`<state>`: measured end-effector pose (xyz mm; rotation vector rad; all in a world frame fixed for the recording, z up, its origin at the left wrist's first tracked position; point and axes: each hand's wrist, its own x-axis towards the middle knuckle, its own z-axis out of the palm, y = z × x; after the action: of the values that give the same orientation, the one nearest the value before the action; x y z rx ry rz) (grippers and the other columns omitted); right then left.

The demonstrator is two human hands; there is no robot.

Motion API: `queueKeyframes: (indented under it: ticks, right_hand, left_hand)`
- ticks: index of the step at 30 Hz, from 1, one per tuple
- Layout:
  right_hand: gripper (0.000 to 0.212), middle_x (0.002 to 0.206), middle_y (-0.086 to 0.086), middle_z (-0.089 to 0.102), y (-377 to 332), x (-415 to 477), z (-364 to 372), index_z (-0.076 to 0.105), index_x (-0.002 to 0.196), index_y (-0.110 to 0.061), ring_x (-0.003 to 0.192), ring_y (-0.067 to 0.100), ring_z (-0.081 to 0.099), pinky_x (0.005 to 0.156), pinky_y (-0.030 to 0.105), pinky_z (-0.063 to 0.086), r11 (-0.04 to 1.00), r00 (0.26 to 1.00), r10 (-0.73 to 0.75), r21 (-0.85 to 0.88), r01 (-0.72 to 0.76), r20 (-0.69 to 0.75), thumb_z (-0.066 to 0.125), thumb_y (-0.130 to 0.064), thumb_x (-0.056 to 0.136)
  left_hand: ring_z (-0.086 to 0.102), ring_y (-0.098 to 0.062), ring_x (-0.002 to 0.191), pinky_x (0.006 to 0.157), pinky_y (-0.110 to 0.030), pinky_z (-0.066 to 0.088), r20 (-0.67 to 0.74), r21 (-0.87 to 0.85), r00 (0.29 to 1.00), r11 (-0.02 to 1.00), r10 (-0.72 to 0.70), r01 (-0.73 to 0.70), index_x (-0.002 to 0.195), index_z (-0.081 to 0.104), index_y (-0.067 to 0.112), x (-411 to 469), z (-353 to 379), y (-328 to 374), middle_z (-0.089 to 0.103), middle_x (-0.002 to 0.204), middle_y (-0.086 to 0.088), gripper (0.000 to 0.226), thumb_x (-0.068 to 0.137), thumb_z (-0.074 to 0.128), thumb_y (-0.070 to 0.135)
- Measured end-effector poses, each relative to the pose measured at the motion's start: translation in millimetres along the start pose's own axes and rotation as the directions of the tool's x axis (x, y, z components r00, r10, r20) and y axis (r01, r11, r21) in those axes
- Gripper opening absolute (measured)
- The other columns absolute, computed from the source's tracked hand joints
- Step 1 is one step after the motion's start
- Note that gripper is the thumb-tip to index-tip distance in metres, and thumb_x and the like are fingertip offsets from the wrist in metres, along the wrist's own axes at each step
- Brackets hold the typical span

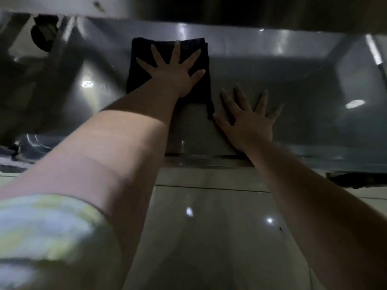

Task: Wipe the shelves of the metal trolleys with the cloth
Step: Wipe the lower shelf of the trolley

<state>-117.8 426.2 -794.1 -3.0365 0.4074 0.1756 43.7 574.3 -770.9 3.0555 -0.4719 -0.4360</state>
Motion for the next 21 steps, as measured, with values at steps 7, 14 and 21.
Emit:
queueKeyframes:
  ticks: [7, 14, 21]
  right_hand:
    - [0.063, 0.162, -0.020, -0.010, 1.7, 0.6, -1.3, -0.004, 0.149, -0.056, 0.146, 0.043, -0.017, 0.107, 0.075, -0.008, 0.999, 1.000, -0.005, 0.035, 0.005, 0.010, 0.013, -0.074, 0.091]
    - [0.065, 0.164, -0.016, -0.006, -1.2, -2.0, 0.0, -0.001, 0.151, -0.053, 0.146, 0.045, -0.015, 0.108, 0.073, -0.009, 0.999, 1.000, -0.011, 0.035, 0.012, -0.027, 0.015, -0.074, 0.091]
    - [0.066, 0.164, -0.015, -0.004, -9.3, -1.5, 1.5, 0.002, 0.152, -0.051, 0.146, 0.047, -0.014, 0.107, 0.074, -0.009, 0.999, 0.999, -0.004, 0.045, 0.006, -0.034, 0.015, -0.073, 0.091]
  left_hand:
    - [-0.013, -0.045, 0.147, 0.106, -0.077, -0.006, -0.119, 0.025, 0.981, 0.988, 0.153, -0.151, 0.146, -0.002, 0.063, -92.9, 32.7, -29.9, -0.009, 0.165, 0.012, 0.060, 0.091, 0.019, 0.075]
    - [-0.011, -0.039, 0.149, 0.108, -0.074, -0.005, -0.133, 0.022, 0.988, 0.996, -0.081, 0.084, 0.143, 0.003, 0.066, -111.3, 33.2, -105.4, -0.004, 0.164, 0.017, 0.060, 0.089, 0.026, 0.076]
    - [-0.012, -0.048, 0.146, 0.104, -0.080, -0.006, -0.112, -0.071, 0.972, 0.977, -0.209, 0.202, 0.148, 0.003, 0.059, -43.4, 14.6, -43.6, -0.007, 0.165, 0.008, 0.060, 0.093, 0.021, 0.074]
